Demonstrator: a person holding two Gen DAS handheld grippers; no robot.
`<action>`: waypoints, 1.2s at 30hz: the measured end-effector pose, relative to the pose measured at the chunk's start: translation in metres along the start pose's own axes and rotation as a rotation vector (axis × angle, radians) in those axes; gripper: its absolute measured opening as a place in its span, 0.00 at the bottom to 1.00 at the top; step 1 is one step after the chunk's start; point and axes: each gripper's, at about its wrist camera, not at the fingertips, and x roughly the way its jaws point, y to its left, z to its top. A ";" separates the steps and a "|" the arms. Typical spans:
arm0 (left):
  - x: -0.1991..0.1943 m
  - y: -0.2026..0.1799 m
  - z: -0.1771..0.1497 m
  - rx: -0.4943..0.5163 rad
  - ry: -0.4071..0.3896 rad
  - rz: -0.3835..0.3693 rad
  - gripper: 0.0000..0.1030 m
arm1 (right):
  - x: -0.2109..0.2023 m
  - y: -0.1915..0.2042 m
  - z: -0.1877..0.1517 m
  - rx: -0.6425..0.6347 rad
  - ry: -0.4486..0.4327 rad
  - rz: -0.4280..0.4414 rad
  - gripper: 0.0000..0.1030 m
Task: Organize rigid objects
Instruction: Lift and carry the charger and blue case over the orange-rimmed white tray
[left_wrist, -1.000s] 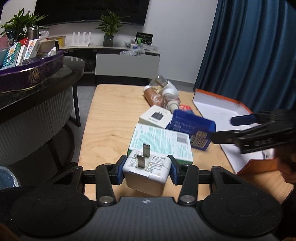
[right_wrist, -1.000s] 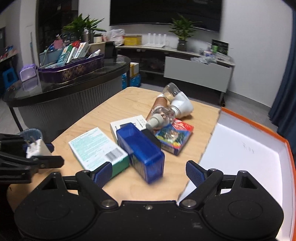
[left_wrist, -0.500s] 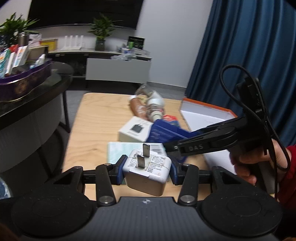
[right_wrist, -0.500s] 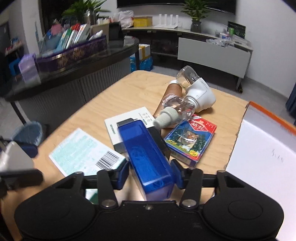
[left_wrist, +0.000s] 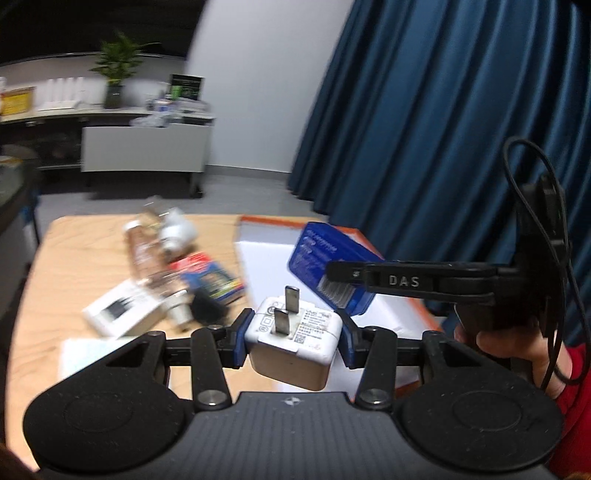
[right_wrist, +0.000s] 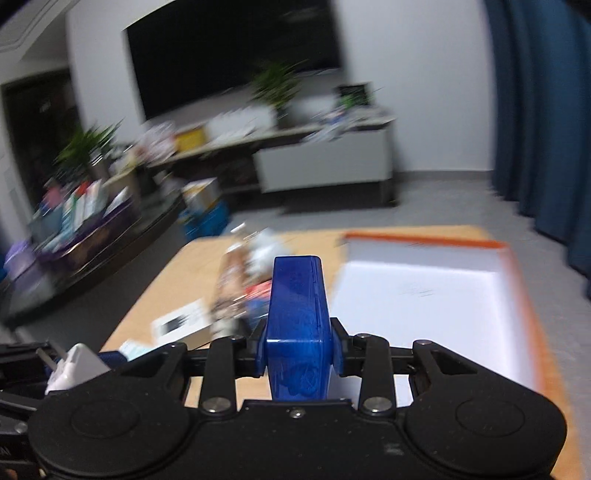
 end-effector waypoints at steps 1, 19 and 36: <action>0.005 -0.006 0.005 0.008 -0.001 -0.011 0.45 | -0.008 -0.011 0.003 0.016 -0.018 -0.026 0.38; 0.112 -0.053 0.087 0.093 -0.049 0.090 0.45 | -0.061 -0.108 0.042 0.108 -0.163 -0.212 0.38; 0.144 -0.038 0.084 0.044 0.046 0.177 0.45 | 0.004 -0.102 0.043 0.085 -0.057 -0.219 0.38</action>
